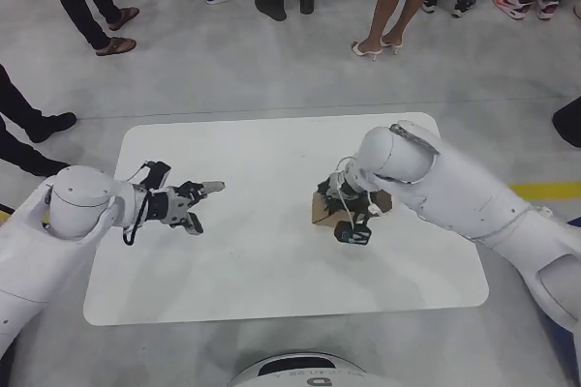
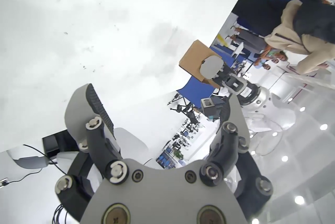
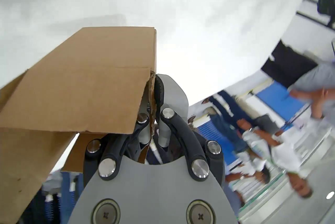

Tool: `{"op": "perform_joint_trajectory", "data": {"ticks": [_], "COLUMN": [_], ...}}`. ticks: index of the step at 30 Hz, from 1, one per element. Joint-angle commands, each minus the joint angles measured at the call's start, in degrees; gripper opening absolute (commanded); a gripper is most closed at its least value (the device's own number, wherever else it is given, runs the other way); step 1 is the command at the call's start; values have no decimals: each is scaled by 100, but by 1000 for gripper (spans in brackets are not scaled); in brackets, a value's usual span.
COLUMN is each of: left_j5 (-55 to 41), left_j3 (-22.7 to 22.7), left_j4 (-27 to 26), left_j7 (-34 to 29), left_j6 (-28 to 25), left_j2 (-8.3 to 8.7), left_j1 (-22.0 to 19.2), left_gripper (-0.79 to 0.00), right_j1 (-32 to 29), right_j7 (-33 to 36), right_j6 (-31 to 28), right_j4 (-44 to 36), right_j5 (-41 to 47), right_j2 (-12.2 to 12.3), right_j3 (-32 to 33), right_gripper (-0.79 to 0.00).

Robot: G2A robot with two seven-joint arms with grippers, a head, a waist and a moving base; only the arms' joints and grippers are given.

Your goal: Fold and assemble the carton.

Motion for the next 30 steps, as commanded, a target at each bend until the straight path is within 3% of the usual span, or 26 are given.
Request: {"op": "perform_joint_trajectory", "data": {"ticks": [1,3,4,5,6,9,15,18,21,25,30], "left_j5": [48,125,109,121,150,166,293,392,476,554,766], "left_j3": [55,129,163,202,242,377,670,860,1071,1350,1678], "left_j4": [-78,-117,-118,-111,-110,-96,-38,6,68,265,466], "left_j7": [13,81,96,134,205,342,374,383,339,248,250], "left_j6": [-61,-84,-100,-102,-87,-35,35,116,124,88,37], "left_j2": [-17,-42,-60,-77,-97,-164,-304,-391,-485,-619,-810], "left_j1": [39,51,51,47,34,-18,-254,-420,-568,-765,-1104], "left_gripper": [0,0,0,0,0,0,0,0,0,0,0], "right_j1": [331,436,411,399,387,416,661,697,476,-256,-1560], "right_j7": [-80,-100,-112,-90,-101,-31,245,532,1077,1982,2834], "right_j6": [79,99,111,89,100,30,-220,-355,-509,-683,-1424], "right_j4": [169,298,375,421,433,539,643,699,777,717,734], "right_j5": [-43,-43,-43,-43,-43,-43,-43,254,1227,2708,4845], "right_j2": [-149,-313,-389,-462,-527,-668,-758,-709,-527,-148,209], "right_j3": [-532,-675,-675,-675,-675,-675,-675,-384,423,1799,3361], "right_gripper": [-785,-785,-733,-489,-332,-166,-105,-135,-160,-409,-406]}}
